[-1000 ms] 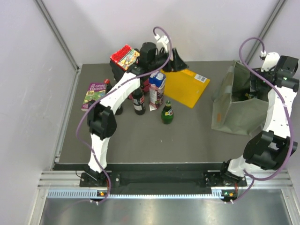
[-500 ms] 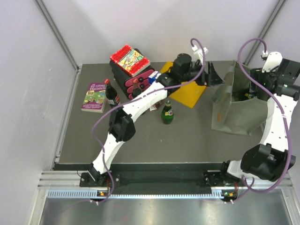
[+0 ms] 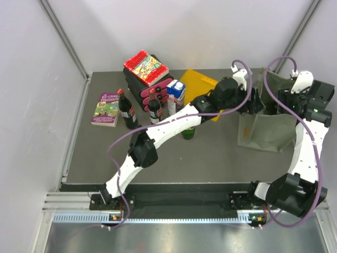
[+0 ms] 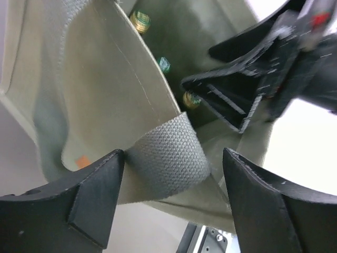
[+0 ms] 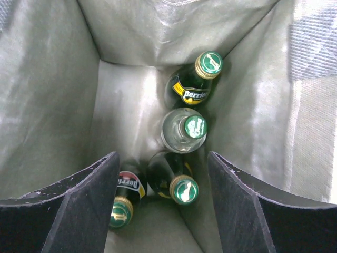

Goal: Take the beverage out of the canvas bag
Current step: Take out the drink from the canvas bag.

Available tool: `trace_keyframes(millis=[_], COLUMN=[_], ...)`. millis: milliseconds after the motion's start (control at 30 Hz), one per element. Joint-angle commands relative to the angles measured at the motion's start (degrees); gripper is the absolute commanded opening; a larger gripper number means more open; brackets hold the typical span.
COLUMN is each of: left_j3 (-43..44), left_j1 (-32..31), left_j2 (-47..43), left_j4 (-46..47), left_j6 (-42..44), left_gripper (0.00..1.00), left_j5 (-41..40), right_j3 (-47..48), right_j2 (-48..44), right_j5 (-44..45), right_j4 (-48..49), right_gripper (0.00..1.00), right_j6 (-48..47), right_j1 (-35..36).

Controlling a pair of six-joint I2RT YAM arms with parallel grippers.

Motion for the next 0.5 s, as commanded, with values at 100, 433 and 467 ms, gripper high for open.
trace_keyframes(millis=[100,433,467], left_j3=[2.4,-4.2,-4.5], left_j1=[-3.4,-5.5,-5.6], left_j2=[0.2,-2.8,-3.0], left_j4=[-4.6,-7.3,-7.4], left_j6=[4.4,8.0,8.2], left_gripper=[0.78,0.63,0.61], left_j5=[-7.6,-4.1,-3.8], right_j3=[-3.1,-1.7,-1.0], right_j2=[-6.7,-7.1,-5.8], right_j5=[-0.4,-0.6,-0.9], right_j4=[3.4,3.6,3.4], right_gripper=[0.67,0.67,0.67], right_j6=[-1.2,3.6,4.2], right_j1=[-0.3,-0.8,-0.9])
